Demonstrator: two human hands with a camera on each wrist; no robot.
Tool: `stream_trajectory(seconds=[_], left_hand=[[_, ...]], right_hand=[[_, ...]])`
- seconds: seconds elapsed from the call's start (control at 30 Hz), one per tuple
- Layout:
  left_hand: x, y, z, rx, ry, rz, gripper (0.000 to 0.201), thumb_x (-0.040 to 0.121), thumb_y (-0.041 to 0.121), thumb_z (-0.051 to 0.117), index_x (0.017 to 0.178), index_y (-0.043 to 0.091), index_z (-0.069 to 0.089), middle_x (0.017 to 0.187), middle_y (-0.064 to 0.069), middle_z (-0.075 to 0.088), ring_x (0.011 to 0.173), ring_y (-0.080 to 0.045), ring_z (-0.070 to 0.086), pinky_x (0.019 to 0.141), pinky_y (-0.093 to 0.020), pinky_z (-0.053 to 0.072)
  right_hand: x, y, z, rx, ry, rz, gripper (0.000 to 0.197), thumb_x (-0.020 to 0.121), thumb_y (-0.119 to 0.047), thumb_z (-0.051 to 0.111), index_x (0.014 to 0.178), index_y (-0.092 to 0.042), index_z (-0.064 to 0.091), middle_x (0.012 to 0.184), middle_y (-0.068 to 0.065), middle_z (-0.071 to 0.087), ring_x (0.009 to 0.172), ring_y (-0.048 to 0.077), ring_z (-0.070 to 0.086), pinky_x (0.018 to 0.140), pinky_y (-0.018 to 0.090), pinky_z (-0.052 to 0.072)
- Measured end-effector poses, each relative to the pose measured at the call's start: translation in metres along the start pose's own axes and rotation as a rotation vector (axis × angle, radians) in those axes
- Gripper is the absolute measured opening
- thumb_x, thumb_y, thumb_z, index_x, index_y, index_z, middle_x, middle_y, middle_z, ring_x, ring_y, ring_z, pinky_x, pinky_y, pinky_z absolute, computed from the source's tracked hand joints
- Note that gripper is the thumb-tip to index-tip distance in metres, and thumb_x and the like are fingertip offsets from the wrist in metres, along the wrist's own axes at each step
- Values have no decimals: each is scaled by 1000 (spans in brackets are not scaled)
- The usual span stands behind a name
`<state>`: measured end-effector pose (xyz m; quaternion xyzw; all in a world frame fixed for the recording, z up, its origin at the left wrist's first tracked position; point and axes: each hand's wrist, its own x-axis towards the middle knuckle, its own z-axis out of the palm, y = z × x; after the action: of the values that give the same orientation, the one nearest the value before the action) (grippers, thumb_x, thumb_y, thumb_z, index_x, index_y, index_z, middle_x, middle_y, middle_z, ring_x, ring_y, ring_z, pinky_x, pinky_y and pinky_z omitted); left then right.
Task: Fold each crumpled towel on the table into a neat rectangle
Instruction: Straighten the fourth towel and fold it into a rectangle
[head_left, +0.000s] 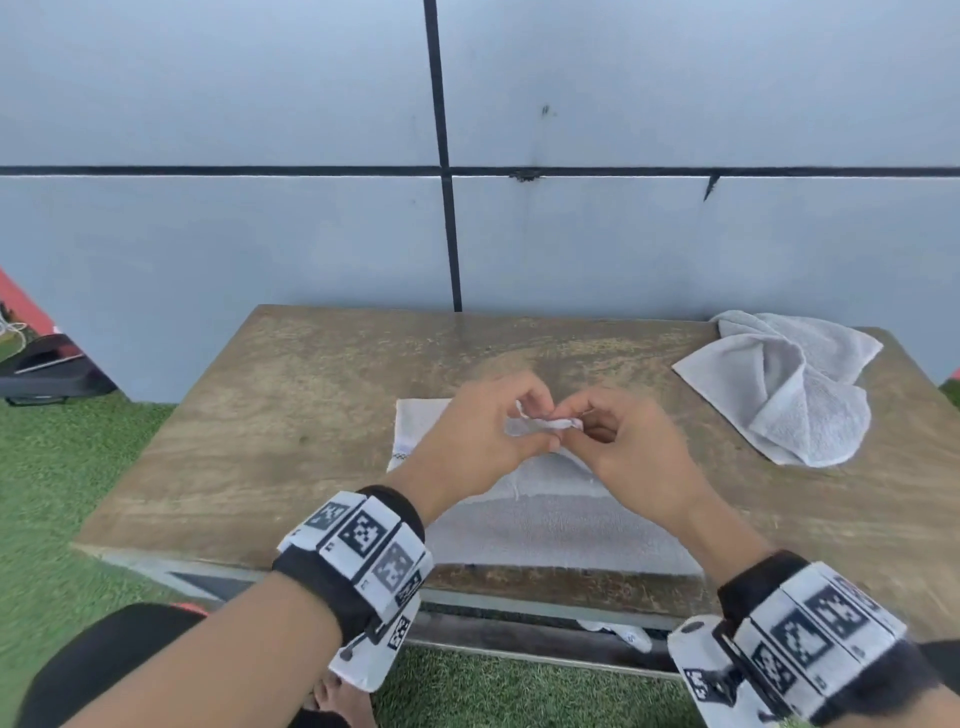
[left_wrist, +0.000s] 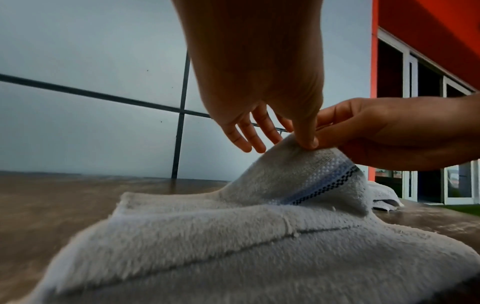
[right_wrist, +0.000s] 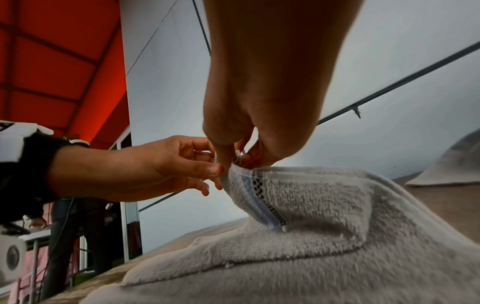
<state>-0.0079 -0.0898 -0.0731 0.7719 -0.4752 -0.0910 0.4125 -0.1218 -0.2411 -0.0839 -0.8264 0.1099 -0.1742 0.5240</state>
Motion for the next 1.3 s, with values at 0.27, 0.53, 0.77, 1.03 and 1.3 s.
stream_trajectory(seconds=[0.27,0.53,0.77,1.03,1.3], left_hand=[[-4,-17,24,-166,121,5,20,83,14,80,88,34,78,87,7,74,84,-14,62,76,-17,43],[-1,-29,34,-141,140,-7,13,96,15,65,93,22,76,89,14,70,90,-12,61,84,-23,46],[3,-31,27,-79,51,61,4,90,18,73,91,21,77,87,10,73,91,-15,61,88,-33,47],[2,-27,26,-150,118,26,6,83,18,81,89,18,79,81,12,72,85,-11,61,86,-35,50],[4,-26,26,-151,6,-6,3,87,19,78,88,16,76,81,5,72,80,-17,59,82,-35,49]], right_hand=[[-8,15,-2,245,28,113,14,90,-5,71,102,-13,71,90,-2,74,78,7,68,68,17,48],[4,23,-10,282,61,203,10,87,-16,77,95,-13,79,88,8,78,77,15,70,71,26,53],[10,26,-9,388,138,248,12,85,-16,78,97,-13,79,94,12,78,92,28,74,87,39,58],[14,23,-9,295,90,233,12,87,-16,77,97,-11,79,87,10,78,79,19,71,75,28,57],[14,24,-8,191,144,205,4,93,-17,71,92,-18,74,55,-10,59,47,5,40,51,17,37]])
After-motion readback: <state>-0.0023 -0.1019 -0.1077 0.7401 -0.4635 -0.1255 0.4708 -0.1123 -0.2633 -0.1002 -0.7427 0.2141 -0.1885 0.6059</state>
